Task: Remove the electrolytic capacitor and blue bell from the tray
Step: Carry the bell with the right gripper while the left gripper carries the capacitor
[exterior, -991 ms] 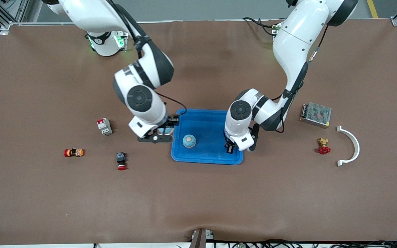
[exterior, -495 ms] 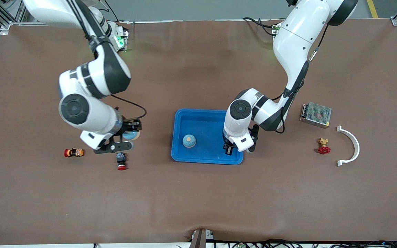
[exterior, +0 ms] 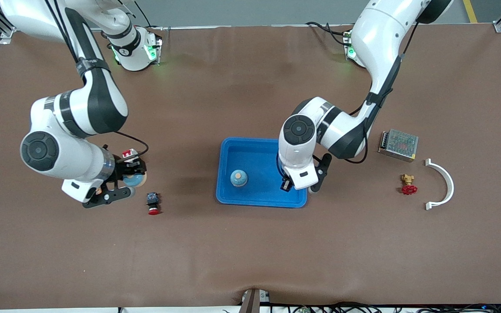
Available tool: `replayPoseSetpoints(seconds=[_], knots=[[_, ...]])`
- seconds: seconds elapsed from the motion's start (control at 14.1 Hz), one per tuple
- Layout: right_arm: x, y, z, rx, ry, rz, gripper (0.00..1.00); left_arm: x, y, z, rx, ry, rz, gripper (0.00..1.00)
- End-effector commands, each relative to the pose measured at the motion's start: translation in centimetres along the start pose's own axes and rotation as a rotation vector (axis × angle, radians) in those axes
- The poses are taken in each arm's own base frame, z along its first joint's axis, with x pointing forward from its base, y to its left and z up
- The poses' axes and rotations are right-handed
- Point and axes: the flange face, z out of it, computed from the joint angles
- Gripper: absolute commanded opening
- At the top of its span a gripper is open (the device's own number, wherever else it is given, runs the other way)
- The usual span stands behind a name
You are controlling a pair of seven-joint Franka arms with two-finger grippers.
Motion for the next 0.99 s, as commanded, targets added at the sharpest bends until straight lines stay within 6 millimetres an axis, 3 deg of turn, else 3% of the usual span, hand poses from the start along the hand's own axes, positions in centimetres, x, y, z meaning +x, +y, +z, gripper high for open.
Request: replayPoseSetpoints(seconds=[0.0,0.21,0.57,0.78,0.92], knots=[[1.2,2.2,0.0,-0.015,0.012,-0.045,0.43,2.7,-1.2,-3.2,0.041,-0.031,0.194,0.00],[2.3,5.5,1.6,-0.039,0.043,-0.087,0.43,6.1,-2.3,-5.1,0.084,-0.045,0.392,0.00],[3.6,10.5,5.8,-0.038,0.078,-0.151,0.42,12.8,-4.2,-5.3,0.124,-0.068,0.573,0.00],[4.2,11.0,7.1,-0.049,0.099,-0.186,0.43,17.5,-5.9,-4.9,0.129,-0.077,0.660,0.00],[4.7,11.4,7.8,-0.055,0.130,-0.192,0.43,19.6,-7.3,-4.7,0.122,-0.075,0.721,0.00]])
